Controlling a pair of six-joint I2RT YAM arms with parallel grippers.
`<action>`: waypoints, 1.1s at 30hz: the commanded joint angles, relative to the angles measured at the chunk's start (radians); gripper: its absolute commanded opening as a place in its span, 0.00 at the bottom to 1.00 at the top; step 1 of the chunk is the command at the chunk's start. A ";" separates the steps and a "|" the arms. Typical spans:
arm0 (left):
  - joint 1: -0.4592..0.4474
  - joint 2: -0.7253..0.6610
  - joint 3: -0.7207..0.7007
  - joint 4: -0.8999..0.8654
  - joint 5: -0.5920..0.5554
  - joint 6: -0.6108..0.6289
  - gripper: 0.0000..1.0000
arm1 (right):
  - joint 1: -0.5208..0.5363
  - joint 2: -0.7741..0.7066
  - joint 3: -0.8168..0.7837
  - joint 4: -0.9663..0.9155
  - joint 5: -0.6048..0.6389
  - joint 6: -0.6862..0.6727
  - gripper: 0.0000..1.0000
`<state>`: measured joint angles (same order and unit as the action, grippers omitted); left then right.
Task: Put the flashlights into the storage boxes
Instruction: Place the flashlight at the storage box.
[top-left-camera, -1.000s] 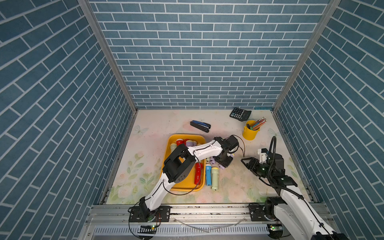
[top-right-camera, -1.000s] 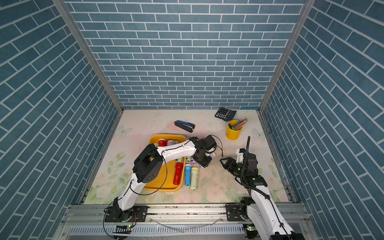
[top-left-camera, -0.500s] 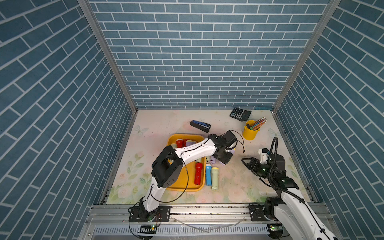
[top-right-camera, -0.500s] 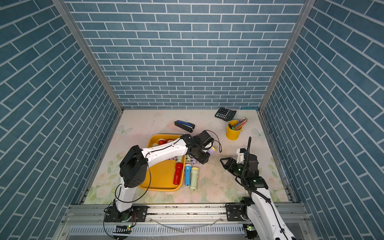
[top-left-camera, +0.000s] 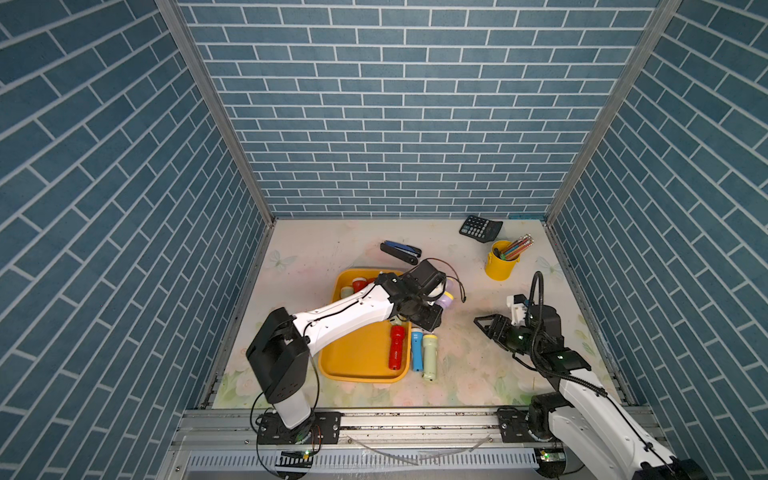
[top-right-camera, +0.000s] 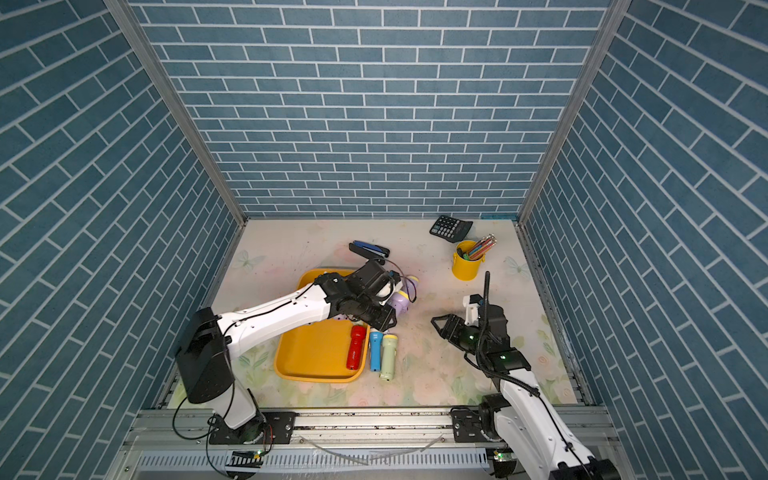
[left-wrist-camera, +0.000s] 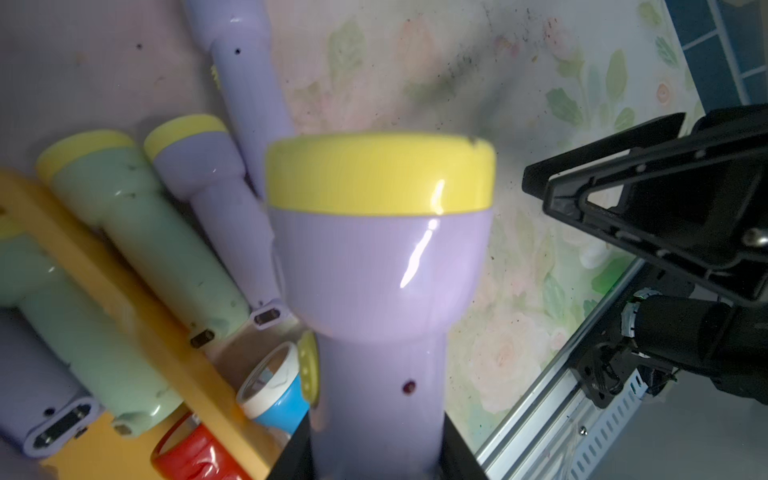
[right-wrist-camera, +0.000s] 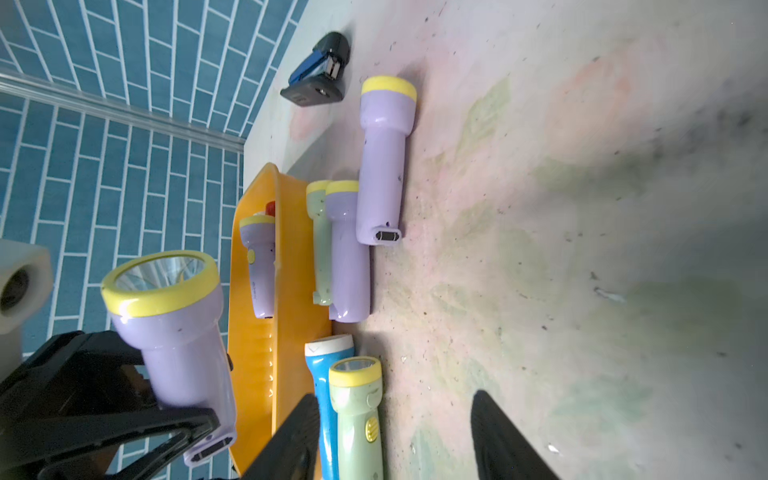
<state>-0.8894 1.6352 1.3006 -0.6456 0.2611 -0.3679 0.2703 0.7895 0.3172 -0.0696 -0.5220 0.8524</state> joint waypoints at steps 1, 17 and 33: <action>0.065 -0.114 -0.131 0.091 0.082 -0.077 0.30 | 0.074 0.063 0.085 0.093 0.059 0.020 0.59; 0.187 -0.455 -0.599 0.234 0.093 -0.287 0.32 | 0.212 0.339 0.200 0.203 0.070 0.022 0.58; 0.211 -0.435 -0.685 0.290 0.067 -0.295 0.33 | 0.228 0.366 0.188 0.229 0.074 0.030 0.58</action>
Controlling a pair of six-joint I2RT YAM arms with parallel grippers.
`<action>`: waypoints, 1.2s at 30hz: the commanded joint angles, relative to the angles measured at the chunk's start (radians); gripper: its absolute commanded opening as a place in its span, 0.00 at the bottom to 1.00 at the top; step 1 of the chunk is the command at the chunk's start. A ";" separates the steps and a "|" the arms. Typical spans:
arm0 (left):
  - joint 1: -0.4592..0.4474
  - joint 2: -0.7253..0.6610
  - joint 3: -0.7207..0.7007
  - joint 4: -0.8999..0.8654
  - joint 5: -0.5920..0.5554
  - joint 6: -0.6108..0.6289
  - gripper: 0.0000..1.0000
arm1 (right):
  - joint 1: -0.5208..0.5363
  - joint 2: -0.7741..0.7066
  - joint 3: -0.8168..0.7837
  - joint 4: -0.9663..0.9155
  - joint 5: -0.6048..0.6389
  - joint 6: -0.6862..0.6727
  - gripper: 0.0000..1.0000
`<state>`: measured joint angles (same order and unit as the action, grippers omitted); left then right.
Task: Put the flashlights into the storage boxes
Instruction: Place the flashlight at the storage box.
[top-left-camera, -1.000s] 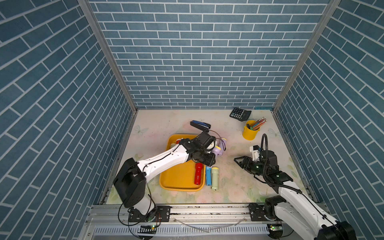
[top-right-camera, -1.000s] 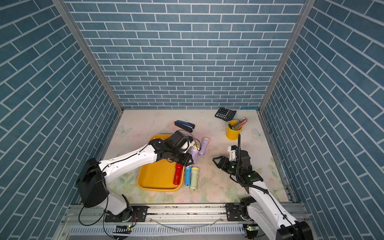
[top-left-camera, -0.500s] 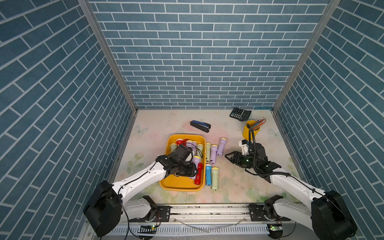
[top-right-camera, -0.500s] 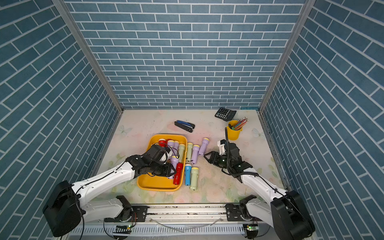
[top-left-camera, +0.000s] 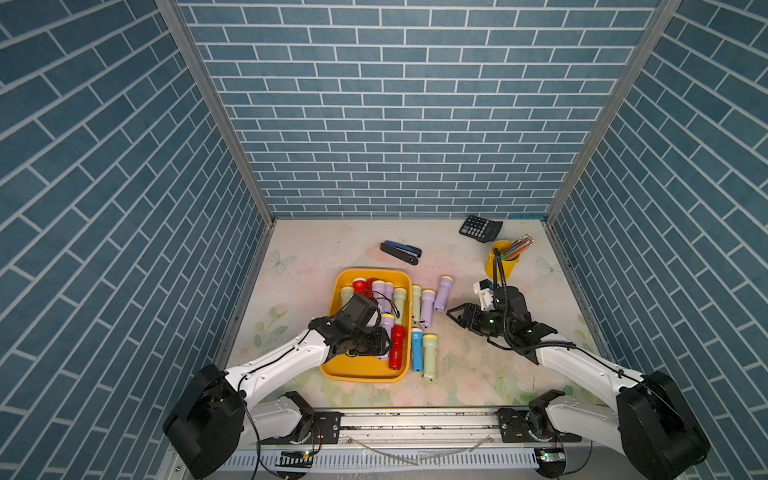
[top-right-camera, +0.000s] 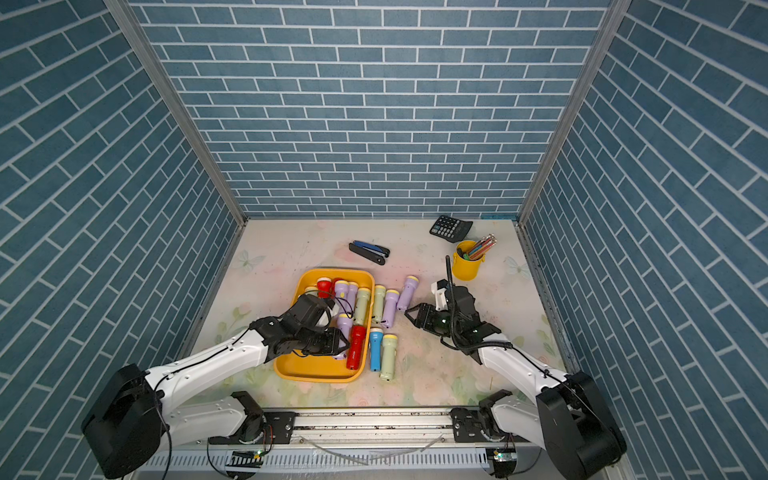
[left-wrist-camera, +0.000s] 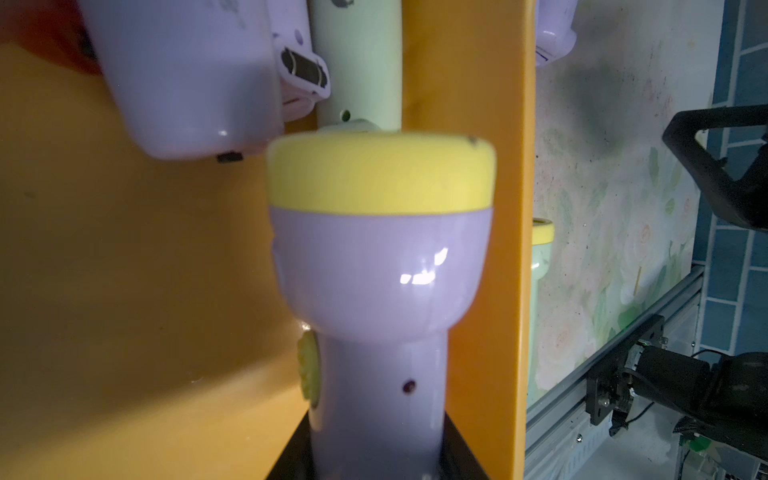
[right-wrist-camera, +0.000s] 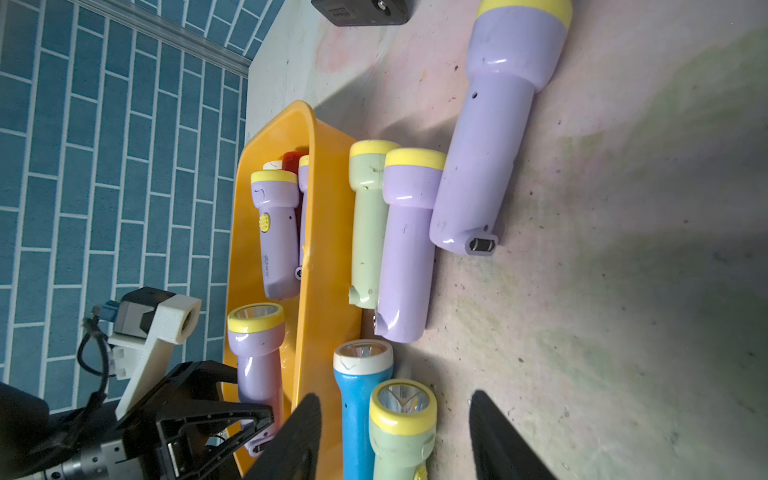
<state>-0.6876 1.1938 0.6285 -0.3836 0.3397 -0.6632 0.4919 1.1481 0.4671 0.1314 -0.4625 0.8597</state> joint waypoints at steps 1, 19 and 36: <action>0.011 0.007 -0.015 0.030 -0.011 0.001 0.32 | 0.007 0.006 0.035 0.028 0.016 0.022 0.58; 0.015 0.067 -0.029 0.064 -0.002 0.001 0.35 | 0.008 -0.020 0.009 0.028 0.027 0.029 0.58; 0.016 0.052 -0.060 0.049 -0.015 -0.028 0.38 | 0.009 -0.010 0.004 0.039 0.019 0.030 0.58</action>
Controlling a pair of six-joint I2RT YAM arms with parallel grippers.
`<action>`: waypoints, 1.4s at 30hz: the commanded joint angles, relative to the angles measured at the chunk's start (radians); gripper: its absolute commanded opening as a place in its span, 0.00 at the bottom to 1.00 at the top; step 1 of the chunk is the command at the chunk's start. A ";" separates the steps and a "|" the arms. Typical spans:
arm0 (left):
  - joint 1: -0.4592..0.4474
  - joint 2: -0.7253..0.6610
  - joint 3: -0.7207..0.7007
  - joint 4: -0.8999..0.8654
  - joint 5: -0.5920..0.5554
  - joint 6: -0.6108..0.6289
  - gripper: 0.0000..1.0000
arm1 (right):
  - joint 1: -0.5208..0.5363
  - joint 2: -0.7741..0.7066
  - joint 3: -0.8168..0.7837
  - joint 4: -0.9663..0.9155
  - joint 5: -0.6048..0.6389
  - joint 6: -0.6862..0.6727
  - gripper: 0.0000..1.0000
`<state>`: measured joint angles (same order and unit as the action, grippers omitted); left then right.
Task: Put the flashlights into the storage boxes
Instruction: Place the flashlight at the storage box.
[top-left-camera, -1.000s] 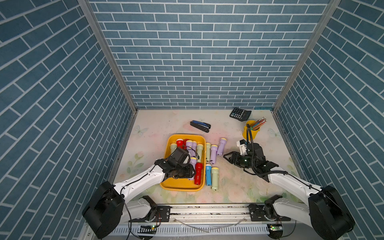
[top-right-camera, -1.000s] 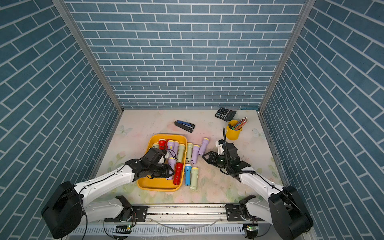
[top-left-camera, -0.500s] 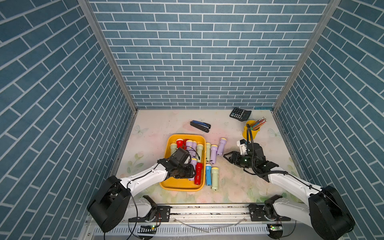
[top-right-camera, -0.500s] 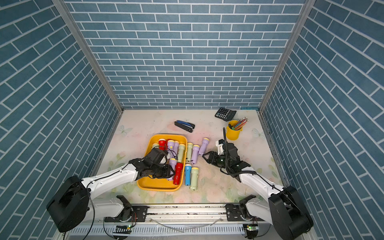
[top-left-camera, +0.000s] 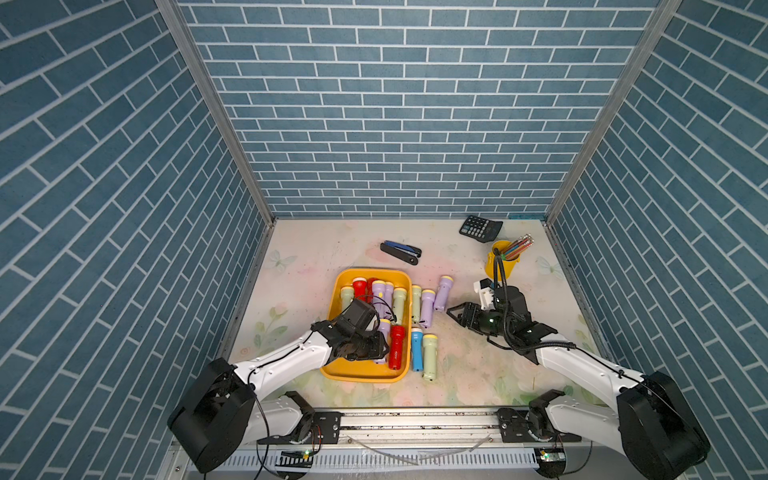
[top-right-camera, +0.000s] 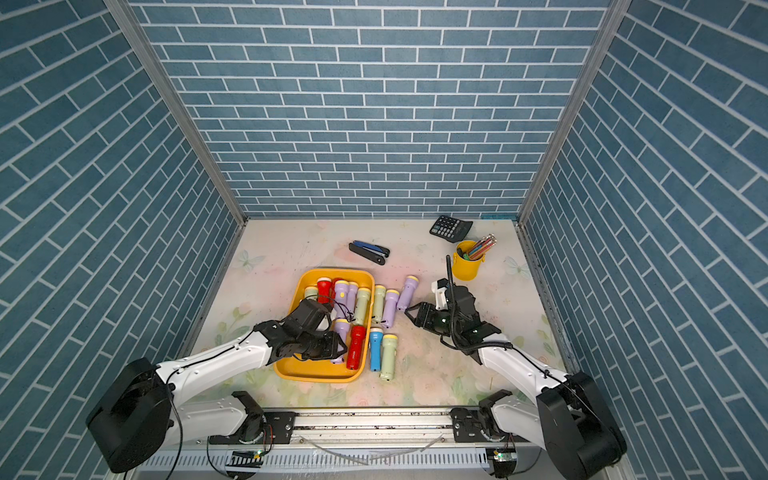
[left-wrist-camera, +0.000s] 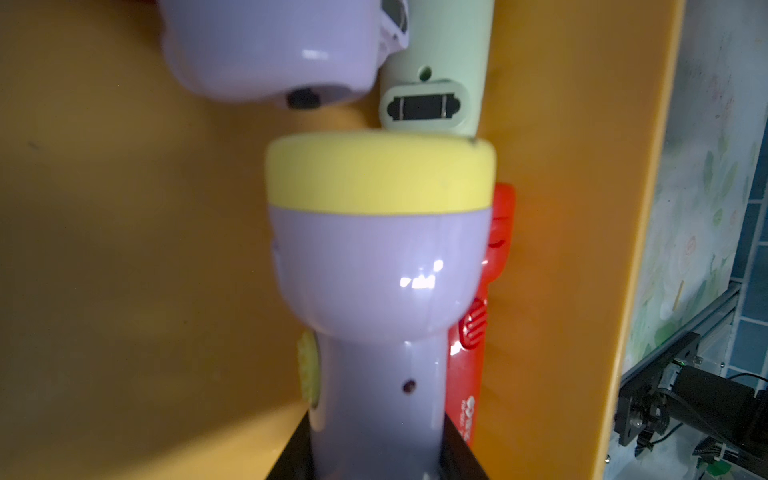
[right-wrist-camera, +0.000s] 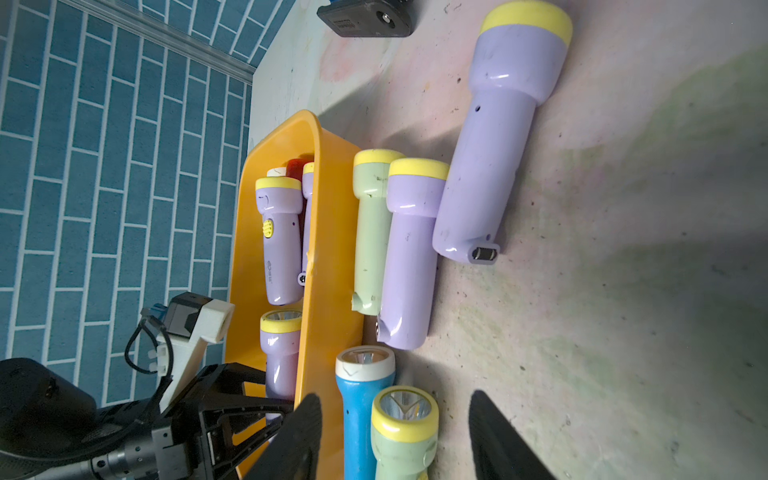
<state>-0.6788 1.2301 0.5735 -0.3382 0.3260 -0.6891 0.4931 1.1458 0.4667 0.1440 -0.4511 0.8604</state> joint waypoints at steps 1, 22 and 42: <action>0.006 0.023 -0.005 0.009 0.003 0.000 0.39 | 0.005 -0.009 0.003 0.026 0.009 0.029 0.58; 0.007 0.052 0.004 0.005 -0.003 0.005 0.48 | 0.007 -0.015 0.003 0.022 0.009 0.027 0.58; 0.006 -0.037 0.096 -0.139 -0.080 0.046 0.57 | 0.007 -0.021 0.004 0.021 0.009 0.025 0.58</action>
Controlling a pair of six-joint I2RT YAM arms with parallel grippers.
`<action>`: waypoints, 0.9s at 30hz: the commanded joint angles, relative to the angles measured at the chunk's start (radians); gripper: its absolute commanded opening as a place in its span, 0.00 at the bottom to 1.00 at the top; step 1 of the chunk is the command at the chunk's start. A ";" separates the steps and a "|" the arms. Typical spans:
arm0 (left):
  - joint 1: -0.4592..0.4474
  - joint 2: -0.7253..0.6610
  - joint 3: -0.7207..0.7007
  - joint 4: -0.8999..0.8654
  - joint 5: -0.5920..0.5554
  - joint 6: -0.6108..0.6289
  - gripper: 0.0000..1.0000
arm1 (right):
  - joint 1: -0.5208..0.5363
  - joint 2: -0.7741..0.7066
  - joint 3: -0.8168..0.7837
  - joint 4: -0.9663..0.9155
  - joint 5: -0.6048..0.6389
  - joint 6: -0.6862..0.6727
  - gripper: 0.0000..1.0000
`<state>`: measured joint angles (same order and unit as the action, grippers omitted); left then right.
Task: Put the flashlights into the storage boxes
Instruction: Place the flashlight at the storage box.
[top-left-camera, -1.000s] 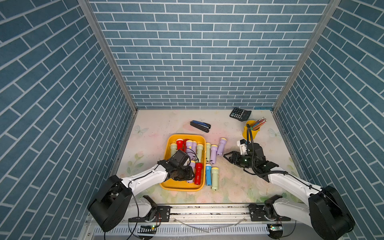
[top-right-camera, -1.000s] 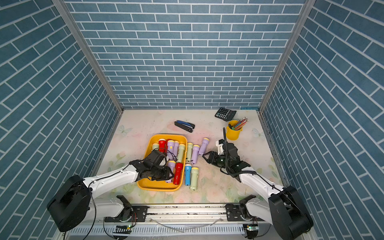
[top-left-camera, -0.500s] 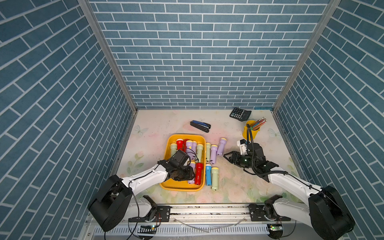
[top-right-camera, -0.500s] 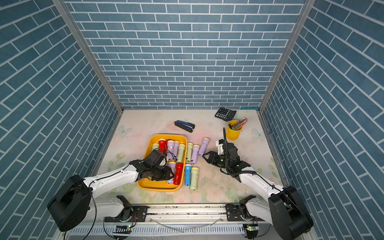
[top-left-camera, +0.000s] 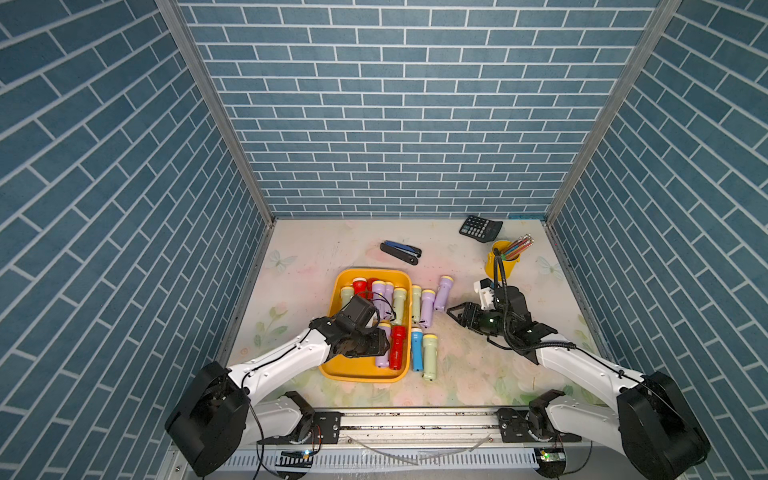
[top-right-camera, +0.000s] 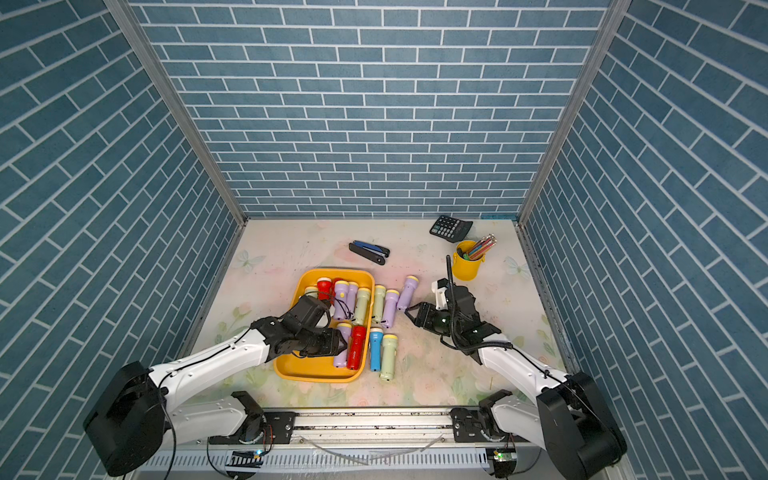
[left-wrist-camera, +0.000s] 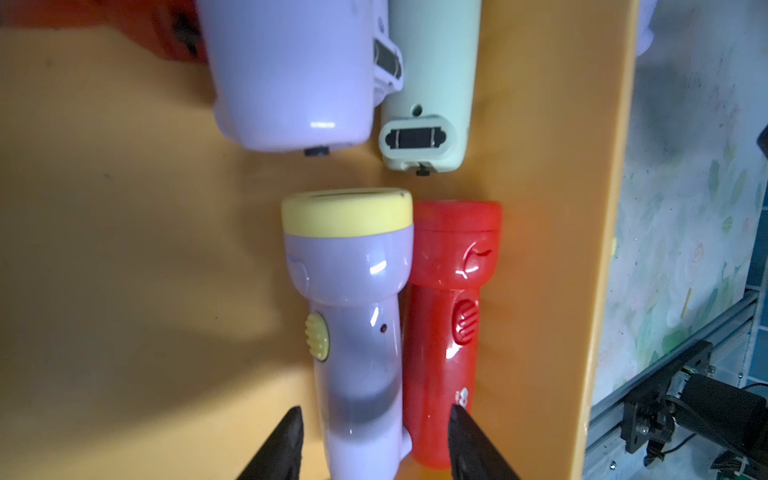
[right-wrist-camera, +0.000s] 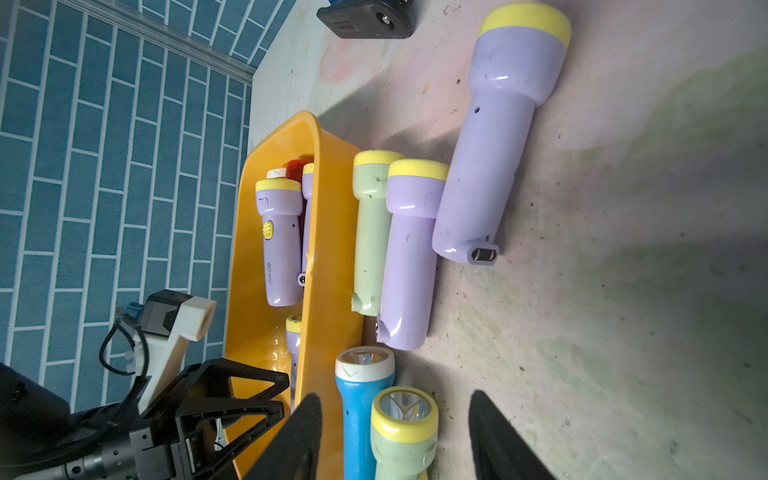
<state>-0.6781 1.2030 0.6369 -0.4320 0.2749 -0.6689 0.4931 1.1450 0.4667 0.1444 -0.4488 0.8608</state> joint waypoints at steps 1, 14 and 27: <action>0.006 -0.010 0.044 -0.057 -0.034 0.033 0.57 | 0.006 -0.021 0.004 0.021 0.007 0.024 0.58; 0.005 0.094 0.268 -0.154 -0.066 0.202 0.56 | 0.009 -0.010 0.020 0.008 0.007 0.018 0.58; 0.000 0.273 0.494 -0.204 -0.056 0.307 0.55 | -0.039 0.059 0.103 -0.074 -0.016 -0.069 0.59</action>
<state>-0.6785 1.4487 1.0904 -0.6025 0.2218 -0.4015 0.4755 1.1828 0.5247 0.0963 -0.4568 0.8299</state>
